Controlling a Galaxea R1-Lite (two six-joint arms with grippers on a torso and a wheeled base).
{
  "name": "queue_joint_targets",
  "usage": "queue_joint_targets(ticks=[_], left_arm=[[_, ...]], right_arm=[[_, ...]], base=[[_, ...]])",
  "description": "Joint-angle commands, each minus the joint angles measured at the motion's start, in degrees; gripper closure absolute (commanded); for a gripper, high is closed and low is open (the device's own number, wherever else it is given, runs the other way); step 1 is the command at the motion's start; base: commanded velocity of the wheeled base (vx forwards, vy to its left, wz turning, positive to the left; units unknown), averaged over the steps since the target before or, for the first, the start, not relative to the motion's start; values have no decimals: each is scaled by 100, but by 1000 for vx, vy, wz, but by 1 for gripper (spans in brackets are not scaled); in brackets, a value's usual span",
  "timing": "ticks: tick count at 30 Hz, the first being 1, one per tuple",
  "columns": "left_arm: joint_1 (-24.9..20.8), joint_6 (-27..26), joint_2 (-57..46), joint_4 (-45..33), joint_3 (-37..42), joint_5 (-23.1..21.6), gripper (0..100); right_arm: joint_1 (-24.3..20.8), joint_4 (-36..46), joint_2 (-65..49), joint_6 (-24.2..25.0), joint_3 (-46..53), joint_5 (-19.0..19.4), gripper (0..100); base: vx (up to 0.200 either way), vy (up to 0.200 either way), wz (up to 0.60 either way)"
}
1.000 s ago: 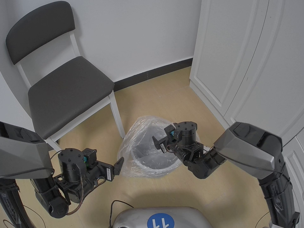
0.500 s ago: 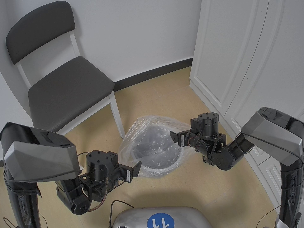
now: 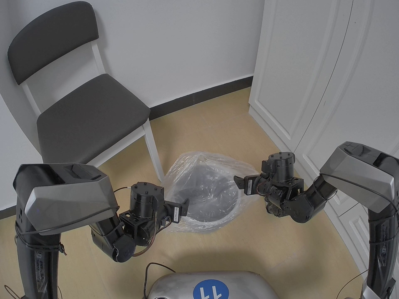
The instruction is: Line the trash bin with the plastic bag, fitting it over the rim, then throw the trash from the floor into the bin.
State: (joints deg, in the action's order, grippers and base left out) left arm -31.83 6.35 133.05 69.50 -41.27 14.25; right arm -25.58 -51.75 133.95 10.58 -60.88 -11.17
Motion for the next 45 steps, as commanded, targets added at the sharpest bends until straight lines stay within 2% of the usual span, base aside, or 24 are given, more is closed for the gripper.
queue_joint_targets(ticks=[1, 6, 9, 13, 19, 25, 29, 32, 45], left_arm=[[291, -20, 485, -15, -461, 254, 0], [511, -37, 599, -42, -716, 315, 0], [652, -90, 784, -33, -998, 544, 0], [775, -108, 1092, -15, -1481, 1001, 0], [784, -64, 1355, 46, -1938, 1141, 0], [775, -55, 1452, 64, -2149, 1546, 0], [775, -46, 1496, 81, -2333, 1616, 0], [775, -55, 1610, 169, -2492, 1730, 0], [827, -55, 2023, 292, -3151, 1748, 0]], right_arm=[[123, 7, 694, 23, -557, 36, 0], [211, -2, 896, 58, -882, 18, 0], [290, -63, 931, 76, -996, -8, 0], [360, -72, 1054, 357, -1286, -26, 0], [395, -90, 1168, 603, -1602, -43, 0], [404, -881, 1406, 735, -1752, -26, 0], [404, -1224, 1546, 726, -1778, 0, 0], [404, -1259, 1590, 744, -1840, 9, 0], [457, -1505, 2302, 972, -2508, 18, 0]], base=[[0, 0, 0], [0, 0, 0], [0, 0, 0], [0, 0, 0], [0, 0, 0], [0, 0, 0], [0, 0, 0], [0, 0, 0], [0, 0, 0]])
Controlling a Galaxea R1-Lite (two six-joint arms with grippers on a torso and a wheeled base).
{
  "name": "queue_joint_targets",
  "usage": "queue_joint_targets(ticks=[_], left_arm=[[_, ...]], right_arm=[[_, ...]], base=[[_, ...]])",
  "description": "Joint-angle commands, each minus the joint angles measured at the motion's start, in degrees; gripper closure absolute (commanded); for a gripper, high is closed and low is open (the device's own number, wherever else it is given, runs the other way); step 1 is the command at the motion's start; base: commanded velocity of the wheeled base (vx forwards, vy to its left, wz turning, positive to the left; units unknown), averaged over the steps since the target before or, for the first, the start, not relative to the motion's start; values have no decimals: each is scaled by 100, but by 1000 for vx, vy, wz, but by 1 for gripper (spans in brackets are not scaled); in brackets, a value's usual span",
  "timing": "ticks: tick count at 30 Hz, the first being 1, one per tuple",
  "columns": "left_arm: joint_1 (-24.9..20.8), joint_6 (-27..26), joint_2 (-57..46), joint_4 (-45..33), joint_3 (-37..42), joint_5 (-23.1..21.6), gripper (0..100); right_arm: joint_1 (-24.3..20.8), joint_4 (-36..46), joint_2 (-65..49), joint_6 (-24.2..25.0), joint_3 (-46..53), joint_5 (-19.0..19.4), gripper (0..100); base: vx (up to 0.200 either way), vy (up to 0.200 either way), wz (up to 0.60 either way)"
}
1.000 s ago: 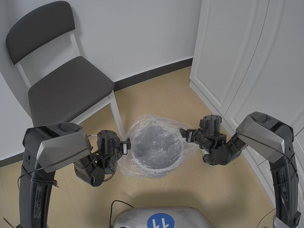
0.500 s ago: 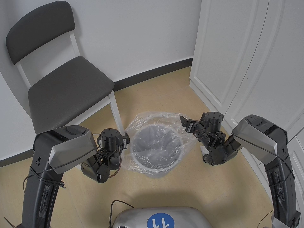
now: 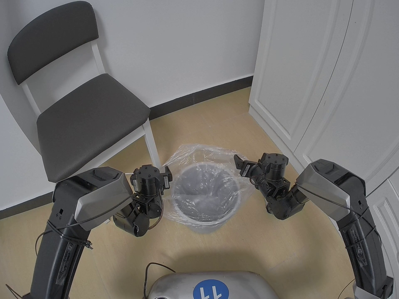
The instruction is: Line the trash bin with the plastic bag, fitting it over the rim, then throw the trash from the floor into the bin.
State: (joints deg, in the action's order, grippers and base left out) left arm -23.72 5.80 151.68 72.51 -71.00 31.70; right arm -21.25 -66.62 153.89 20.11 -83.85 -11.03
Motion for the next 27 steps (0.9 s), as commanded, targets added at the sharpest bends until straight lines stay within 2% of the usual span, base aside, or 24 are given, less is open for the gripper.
queue_joint_targets(ticks=[1, 7, 14, 27], left_arm=[[17, 0, 161, -9, -178, 3, 0], [70, 17, 372, -35, -529, 3, 0], [96, 17, 582, -44, -889, 12, 0], [166, 0, 811, -44, -1179, 91, 0]], right_arm=[[24, -18, 308, 19, -211, 5, 0], [112, -149, 791, 230, -879, -31, 0], [226, -114, 1178, 256, -1441, -39, 0], [174, -18, 1512, 414, -1828, -39, 0]], base=[[0, 0, 0], [0, 0, 0], [0, 0, 0], [0, 0, 0]])
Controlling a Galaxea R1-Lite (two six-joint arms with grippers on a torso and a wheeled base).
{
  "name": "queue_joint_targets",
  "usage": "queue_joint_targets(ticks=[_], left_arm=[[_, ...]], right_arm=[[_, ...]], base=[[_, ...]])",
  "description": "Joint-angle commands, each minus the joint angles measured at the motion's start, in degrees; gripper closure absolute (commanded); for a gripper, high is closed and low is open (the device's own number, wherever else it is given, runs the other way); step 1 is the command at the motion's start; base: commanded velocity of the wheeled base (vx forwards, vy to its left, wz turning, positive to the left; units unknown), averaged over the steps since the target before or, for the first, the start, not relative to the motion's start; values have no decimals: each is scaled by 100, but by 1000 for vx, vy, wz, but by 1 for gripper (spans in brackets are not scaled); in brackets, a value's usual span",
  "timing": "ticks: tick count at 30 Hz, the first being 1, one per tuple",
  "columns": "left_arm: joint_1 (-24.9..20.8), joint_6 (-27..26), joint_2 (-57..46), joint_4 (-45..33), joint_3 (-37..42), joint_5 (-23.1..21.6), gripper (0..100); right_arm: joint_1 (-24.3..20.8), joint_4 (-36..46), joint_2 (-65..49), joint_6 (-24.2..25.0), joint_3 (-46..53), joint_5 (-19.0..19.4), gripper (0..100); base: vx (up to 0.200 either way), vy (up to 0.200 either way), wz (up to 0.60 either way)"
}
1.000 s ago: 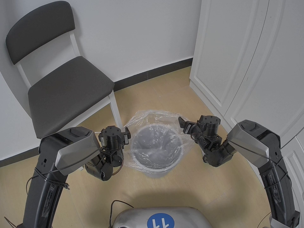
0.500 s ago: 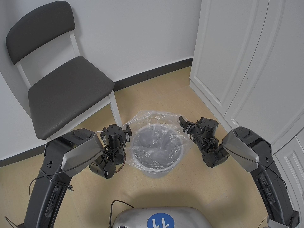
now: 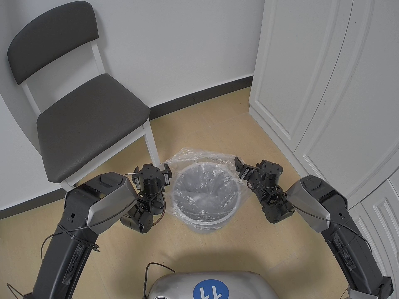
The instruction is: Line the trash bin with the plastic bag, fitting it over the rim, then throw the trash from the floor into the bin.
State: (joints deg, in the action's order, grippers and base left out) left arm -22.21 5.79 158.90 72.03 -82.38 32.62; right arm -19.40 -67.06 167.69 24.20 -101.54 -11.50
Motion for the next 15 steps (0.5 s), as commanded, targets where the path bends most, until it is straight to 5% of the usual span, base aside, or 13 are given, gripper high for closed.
queue_joint_targets(ticks=[1, 15], left_arm=[[15, 1, 97, 4, -41, -1, 0], [147, -34, 264, -260, -173, 86, 0]], right_arm=[[-12, 53, 150, 6, -95, -2, 0], [-29, 923, 413, 270, -798, -301, 0]], base=[[0, 0, 0], [0, 0, 0]])
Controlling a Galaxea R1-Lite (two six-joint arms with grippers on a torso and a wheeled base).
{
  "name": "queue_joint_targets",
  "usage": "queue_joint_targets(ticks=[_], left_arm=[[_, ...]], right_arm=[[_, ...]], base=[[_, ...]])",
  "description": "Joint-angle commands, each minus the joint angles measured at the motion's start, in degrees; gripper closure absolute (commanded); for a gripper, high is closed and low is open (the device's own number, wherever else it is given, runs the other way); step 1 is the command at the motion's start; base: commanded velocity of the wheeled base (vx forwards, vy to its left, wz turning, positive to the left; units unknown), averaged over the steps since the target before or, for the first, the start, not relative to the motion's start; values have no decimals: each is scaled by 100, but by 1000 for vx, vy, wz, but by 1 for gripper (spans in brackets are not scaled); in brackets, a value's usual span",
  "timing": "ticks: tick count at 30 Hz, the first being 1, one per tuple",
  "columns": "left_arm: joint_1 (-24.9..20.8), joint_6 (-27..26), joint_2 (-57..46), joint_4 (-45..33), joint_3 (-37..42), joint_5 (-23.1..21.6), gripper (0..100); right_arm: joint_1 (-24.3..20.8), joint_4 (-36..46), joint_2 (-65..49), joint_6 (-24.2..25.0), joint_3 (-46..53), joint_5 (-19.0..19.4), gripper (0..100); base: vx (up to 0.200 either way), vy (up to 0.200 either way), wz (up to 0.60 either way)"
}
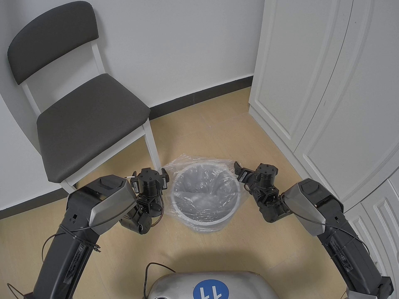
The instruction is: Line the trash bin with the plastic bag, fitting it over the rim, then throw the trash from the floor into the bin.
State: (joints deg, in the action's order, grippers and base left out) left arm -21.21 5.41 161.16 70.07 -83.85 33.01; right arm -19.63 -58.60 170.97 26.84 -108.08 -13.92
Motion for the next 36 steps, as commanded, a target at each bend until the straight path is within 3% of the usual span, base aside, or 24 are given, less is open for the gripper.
queue_joint_targets(ticks=[1, 6, 13, 17, 26, 31, 34, 36], left_arm=[[65, 4, 47, -90, -44, 83, 0], [73, -5, 100, -108, -70, 109, 0], [91, -163, 47, -108, 308, 179, 0], [135, -269, -234, -99, 861, 188, 0], [135, -278, -498, -248, 1222, 188, 0], [29, -269, -1104, -363, 1740, 135, 0], [-85, -278, -1482, -530, 2118, 118, 0], [-102, -278, -1561, -591, 2215, 91, 0]], right_arm=[[-6, 112, 85, -4, -152, -76, 0], [-6, 288, 77, -21, -152, -93, 0], [-6, 1132, 68, -65, -319, -480, 0], [3, 1175, 59, -162, -310, -497, 0], [47, 982, -64, -575, -196, -752, 0], [47, 587, -706, -733, 797, -629, 0], [20, 393, -1198, -821, 1694, -163, 0], [20, 340, -1303, -839, 1870, -84, 0]], base=[[0, 0, 0], [0, 0, 0], [0, 0, 0], [0, 0, 0], [0, 0, 0], [0, 0, 0], [0, 0, 0], [0, 0, 0]])
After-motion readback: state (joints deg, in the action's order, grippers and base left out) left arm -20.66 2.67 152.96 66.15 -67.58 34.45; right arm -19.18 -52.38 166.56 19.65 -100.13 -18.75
